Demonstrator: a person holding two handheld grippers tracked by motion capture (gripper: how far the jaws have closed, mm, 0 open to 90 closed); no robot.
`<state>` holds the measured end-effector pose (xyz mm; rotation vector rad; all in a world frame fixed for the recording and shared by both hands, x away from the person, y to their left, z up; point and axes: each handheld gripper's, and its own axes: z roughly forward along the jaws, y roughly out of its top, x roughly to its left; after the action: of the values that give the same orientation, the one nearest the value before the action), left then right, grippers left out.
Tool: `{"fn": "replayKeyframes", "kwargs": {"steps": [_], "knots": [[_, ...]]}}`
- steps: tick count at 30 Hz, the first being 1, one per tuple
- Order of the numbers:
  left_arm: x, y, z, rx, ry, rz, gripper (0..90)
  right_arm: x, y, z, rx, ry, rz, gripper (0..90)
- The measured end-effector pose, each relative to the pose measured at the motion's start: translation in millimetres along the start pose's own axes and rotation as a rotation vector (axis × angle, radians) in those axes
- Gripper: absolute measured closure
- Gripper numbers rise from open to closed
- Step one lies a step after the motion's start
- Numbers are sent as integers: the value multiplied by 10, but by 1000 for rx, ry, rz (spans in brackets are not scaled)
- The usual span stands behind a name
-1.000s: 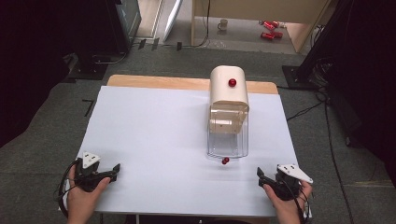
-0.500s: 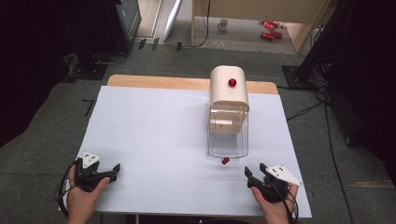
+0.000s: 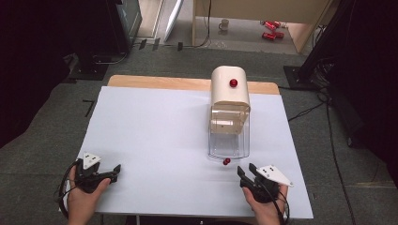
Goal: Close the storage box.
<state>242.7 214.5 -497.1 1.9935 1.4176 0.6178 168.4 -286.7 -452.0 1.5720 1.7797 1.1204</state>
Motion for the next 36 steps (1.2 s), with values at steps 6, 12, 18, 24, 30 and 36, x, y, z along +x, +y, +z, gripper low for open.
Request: {"fn": "replayKeyframes", "kwargs": {"steps": [6, 12, 18, 24, 30, 36], "knots": [[0, 0, 0, 0, 0, 0, 101, 126, 13, 33, -12, 23, 5, 651], [0, 0, -1, 0, 0, 1, 102, 224, 6, 89, -6, 42, -4, 709], [-1, 0, -1, 0, 0, 0, 102, 299, 11, 124, -6, 35, 1, 735], [-1, -1, -1, 0, 0, 0, 102, 350, 31, 170, -4, 36, 9, 739], [-2, -1, -1, 0, 0, 0, 102, 396, 54, 189, -12, 20, 11, 753], [-2, -1, -1, 0, 0, 0, 102, 417, 48, 220, -10, 10, 20, 738]]}}
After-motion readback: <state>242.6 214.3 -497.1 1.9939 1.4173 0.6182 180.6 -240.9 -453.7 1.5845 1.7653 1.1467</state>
